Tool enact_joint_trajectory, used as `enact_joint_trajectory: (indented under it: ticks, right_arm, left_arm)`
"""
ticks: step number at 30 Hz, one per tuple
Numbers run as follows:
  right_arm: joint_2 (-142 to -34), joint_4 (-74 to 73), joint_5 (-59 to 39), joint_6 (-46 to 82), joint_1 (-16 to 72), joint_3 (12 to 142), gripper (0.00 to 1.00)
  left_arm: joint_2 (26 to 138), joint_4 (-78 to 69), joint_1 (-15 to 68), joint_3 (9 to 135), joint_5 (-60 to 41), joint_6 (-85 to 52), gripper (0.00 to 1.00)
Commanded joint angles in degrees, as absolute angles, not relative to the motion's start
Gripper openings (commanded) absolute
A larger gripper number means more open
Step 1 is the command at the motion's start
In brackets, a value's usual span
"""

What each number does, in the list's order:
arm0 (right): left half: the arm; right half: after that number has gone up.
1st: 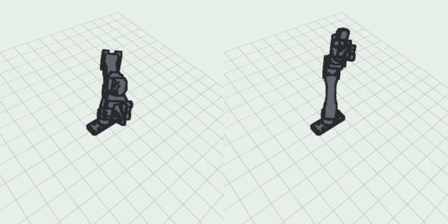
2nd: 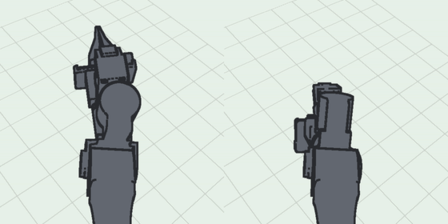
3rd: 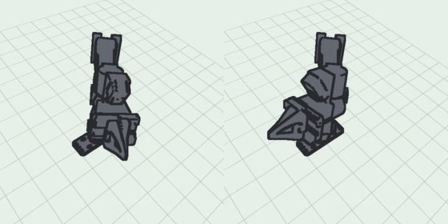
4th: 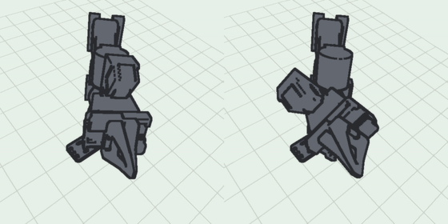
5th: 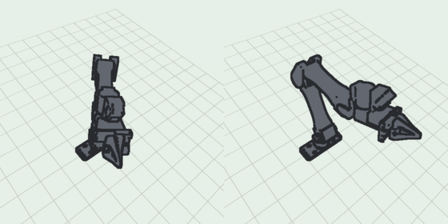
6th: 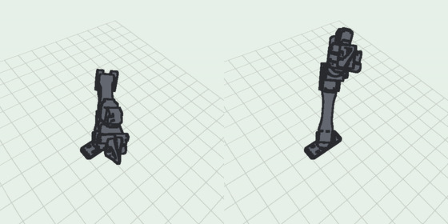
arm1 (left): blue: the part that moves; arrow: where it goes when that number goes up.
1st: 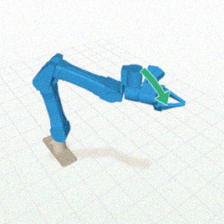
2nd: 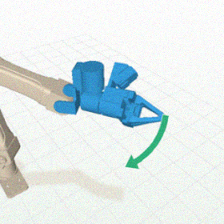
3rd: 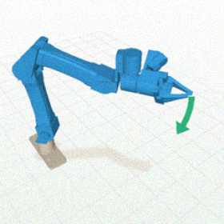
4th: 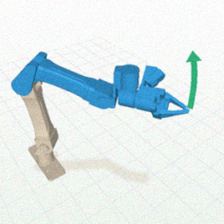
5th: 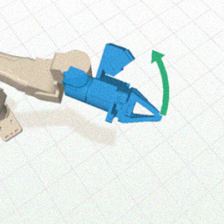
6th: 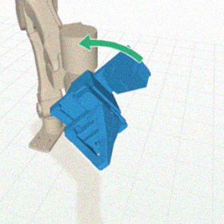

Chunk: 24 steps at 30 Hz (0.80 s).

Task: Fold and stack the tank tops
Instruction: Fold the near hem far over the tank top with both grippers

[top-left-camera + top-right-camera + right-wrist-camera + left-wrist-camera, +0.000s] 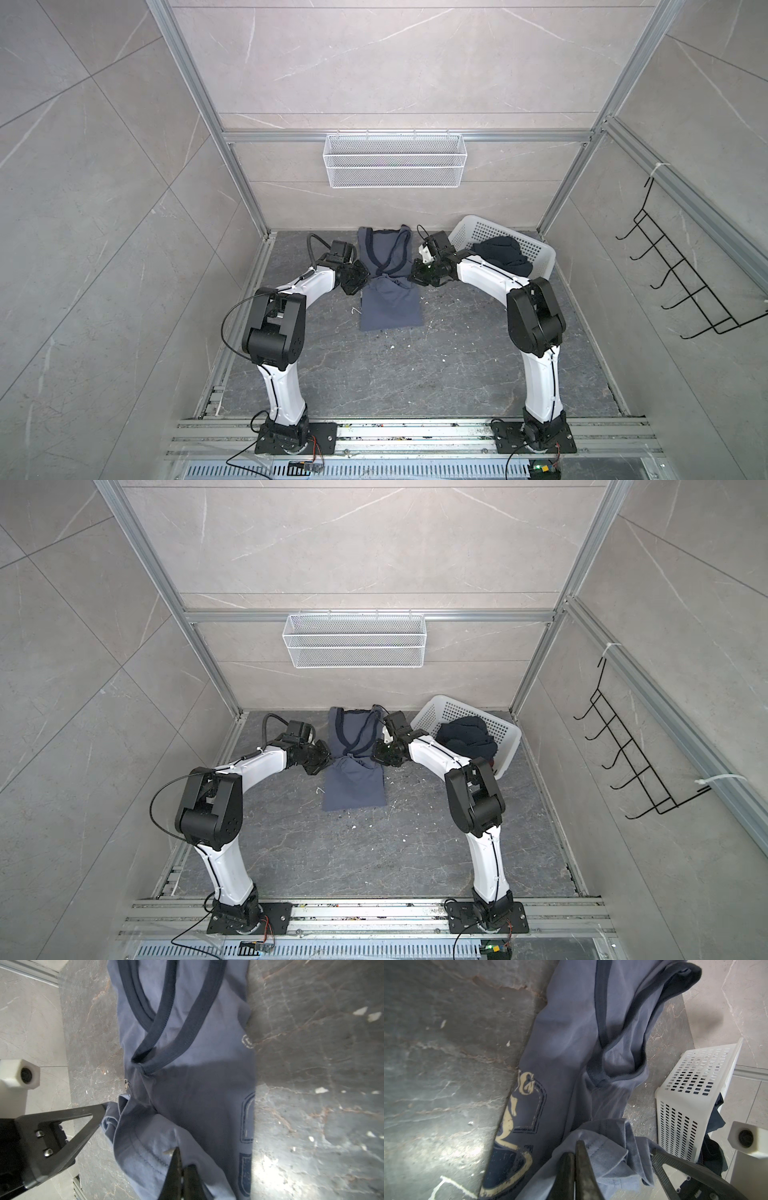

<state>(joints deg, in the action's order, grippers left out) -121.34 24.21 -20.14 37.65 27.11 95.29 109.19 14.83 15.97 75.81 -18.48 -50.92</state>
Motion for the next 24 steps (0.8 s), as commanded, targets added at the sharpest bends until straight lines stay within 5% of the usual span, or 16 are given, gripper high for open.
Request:
enact_joint_trajectory:
  ticks: [1, 24]
  right_arm:
    - [-122.5, 24.7, -19.2, 36.6, 26.8, 97.9, 0.00]
    - [-135.8, 30.9, -16.6, 35.2, 25.1, 118.6, 0.05]
  left_arm:
    - [109.6, 13.7, 15.5, 79.2, -19.4, -48.9, 0.00]
    - [124.1, 19.4, 13.9, 97.5, -18.4, -46.0, 0.02]
